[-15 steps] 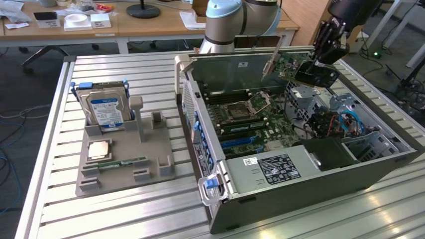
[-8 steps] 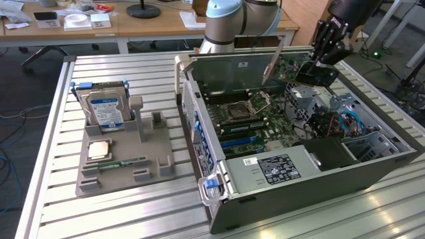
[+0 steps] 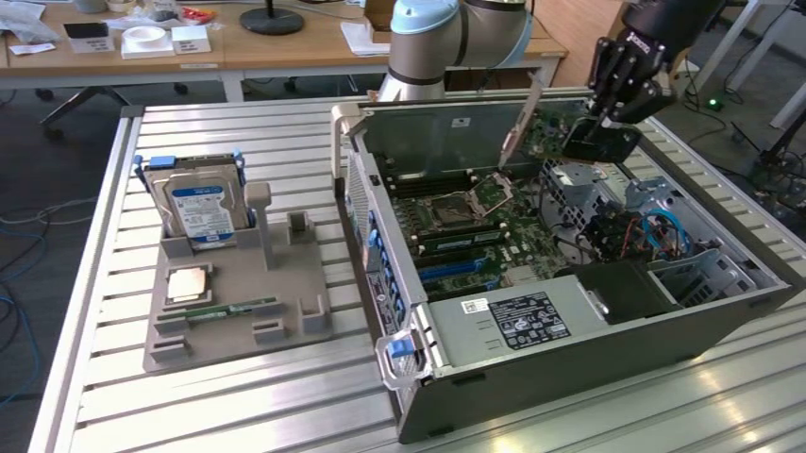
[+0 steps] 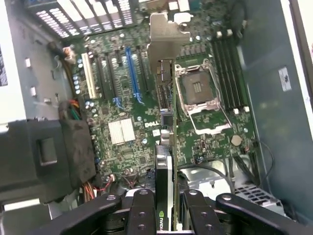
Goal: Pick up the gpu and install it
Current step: 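Insert the gpu into the slot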
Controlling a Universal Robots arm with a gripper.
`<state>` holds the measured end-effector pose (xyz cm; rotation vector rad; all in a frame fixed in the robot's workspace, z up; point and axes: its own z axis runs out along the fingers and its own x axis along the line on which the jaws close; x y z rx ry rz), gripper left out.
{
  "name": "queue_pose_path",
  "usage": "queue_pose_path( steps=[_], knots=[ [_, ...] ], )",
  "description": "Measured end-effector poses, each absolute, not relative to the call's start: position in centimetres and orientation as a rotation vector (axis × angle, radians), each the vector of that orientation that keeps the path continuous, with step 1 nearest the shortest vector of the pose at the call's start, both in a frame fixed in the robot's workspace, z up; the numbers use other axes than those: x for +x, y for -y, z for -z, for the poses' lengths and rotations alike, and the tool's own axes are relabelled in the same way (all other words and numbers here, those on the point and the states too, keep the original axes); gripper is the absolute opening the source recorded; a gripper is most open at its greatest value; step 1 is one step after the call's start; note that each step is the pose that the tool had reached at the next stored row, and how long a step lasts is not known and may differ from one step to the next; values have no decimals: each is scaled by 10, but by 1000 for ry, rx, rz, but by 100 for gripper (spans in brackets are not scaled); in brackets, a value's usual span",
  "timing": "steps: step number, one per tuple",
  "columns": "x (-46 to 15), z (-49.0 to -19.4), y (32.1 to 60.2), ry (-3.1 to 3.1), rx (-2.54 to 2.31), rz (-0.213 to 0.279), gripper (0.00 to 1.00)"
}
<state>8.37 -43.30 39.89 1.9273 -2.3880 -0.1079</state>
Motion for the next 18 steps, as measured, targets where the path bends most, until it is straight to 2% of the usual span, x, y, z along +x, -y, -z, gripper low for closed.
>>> queue_pose_path(
  steps=[18],
  knots=[
    [83,-399,433,2233,2099,98,27]
  ],
)
